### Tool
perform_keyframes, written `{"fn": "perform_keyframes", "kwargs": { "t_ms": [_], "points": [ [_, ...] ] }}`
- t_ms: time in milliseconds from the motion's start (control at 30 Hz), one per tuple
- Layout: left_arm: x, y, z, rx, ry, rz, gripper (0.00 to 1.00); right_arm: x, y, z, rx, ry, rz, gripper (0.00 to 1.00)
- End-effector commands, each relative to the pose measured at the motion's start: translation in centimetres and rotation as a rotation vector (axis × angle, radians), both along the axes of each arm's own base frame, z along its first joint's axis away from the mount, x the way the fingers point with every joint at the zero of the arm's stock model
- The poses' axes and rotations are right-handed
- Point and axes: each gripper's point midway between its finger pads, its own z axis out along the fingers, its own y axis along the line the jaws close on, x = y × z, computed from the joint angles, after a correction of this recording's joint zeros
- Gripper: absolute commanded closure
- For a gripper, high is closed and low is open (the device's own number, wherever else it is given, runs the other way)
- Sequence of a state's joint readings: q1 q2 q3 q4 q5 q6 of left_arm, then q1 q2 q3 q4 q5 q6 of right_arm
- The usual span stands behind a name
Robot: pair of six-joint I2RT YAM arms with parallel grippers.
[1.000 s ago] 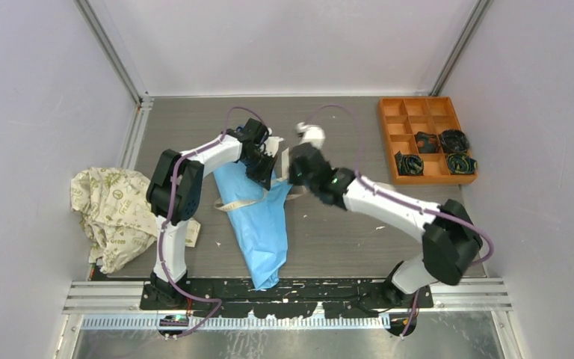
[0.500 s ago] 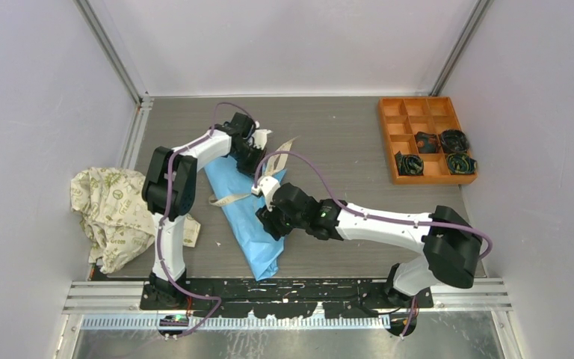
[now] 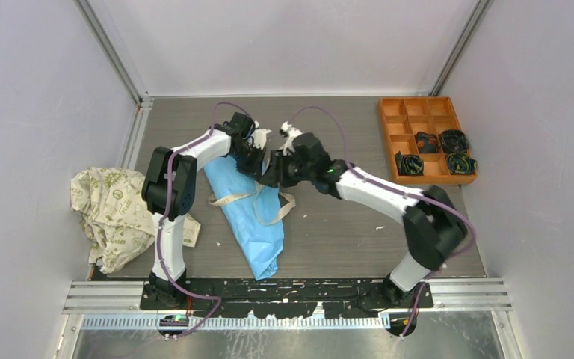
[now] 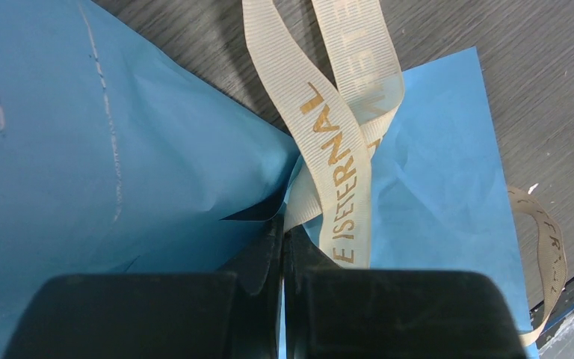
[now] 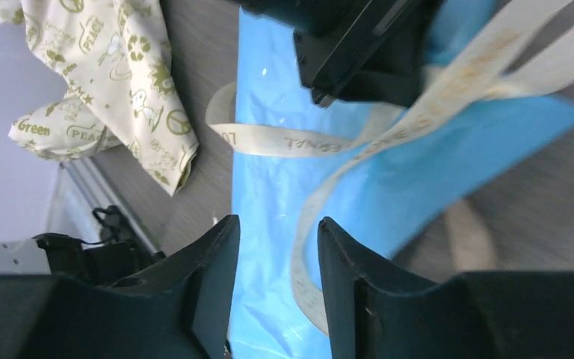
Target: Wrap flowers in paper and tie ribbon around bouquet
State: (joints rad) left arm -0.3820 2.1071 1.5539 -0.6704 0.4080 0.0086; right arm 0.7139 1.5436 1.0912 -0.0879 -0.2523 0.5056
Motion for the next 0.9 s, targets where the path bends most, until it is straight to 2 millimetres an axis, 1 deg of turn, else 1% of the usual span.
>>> {"fn": "perform_keyframes", "kwargs": {
  "t_ms": [0, 33, 100, 167, 200, 233, 267, 333, 367, 400, 500, 533, 633, 700, 767, 833, 867],
  "points": [
    [1.1, -0.6, 3.3, -0.045, -0.079, -0.004, 1.0, -1.9, 6.1, -2.0, 0.137, 0.172, 0.056, 0.48],
    [1.2, -0.7, 3.5, -0.05, -0.081, -0.002, 1.0, -2.1, 6.5, -2.9, 0.121, 0.183, 0.048, 0.46],
    [1.3, -0.8, 3.7, -0.055, -0.086, -0.004, 1.0, -2.4, 7.1, -4.7, 0.097, 0.197, 0.035, 0.45],
    [1.3, -0.9, 4.1, -0.059, -0.09, -0.004, 1.0, -2.5, 7.4, -6.1, 0.089, 0.221, 0.023, 0.46],
    [1.4, -0.9, 4.4, -0.059, -0.092, -0.005, 0.99, -2.4, 7.3, -7.0, 0.079, 0.234, 0.006, 0.47],
    [1.4, -0.8, 4.8, -0.06, -0.094, -0.005, 0.99, -2.3, 7.1, -8.0, 0.064, 0.247, -0.014, 0.51],
    [1.5, -0.8, 5.4, -0.064, -0.099, -0.005, 1.0, -2.2, 6.8, -9.0, 0.05, 0.256, -0.038, 0.59],
    [1.8, -0.6, 7.2, -0.085, -0.116, 0.004, 1.0, -1.8, 6.2, -10.3, 0.044, 0.262, -0.083, 0.84],
    [1.9, -0.3, 8.5, -0.098, -0.129, 0.009, 1.0, -1.6, 5.9, -10.8, 0.043, 0.265, -0.1, 0.92],
    [2.0, -0.1, 10.1, -0.116, -0.148, 0.013, 1.0, -1.3, 5.5, -11.2, 0.042, 0.273, -0.114, 0.98],
    [1.6, 0.0, 16.9, -0.186, -0.252, 0.003, 1.0, -0.8, 4.9, -12.3, 0.038, 0.289, -0.137, 0.99],
    [1.1, -0.1, 18.9, -0.21, -0.281, -0.008, 1.0, -0.7, 4.8, -12.5, 0.037, 0.293, -0.139, 0.99],
    [-1.0, -0.6, 25.6, -0.303, -0.373, -0.056, 0.99, -0.7, 4.4, -13.2, 0.026, 0.302, -0.138, 0.99],
    [-2.8, -0.9, 29.1, -0.361, -0.42, -0.098, 1.0, -0.6, 4.5, -13.3, 0.034, 0.298, -0.127, 0.99],
    [-4.6, -1.0, 31.7, -0.393, -0.466, -0.127, 1.0, -0.4, 4.7, -12.8, 0.05, 0.285, -0.102, 0.99],
    [-6.4, -1.5, 33.2, -0.426, -0.49, -0.164, 1.0, 0.2, 5.2, -11.5, 0.078, 0.257, -0.051, 0.99],
    [-7.3, -1.7, 33.5, -0.445, -0.491, -0.183, 1.0, 0.6, 5.7, -10.3, 0.101, 0.234, -0.014, 0.99]
  ]
}}
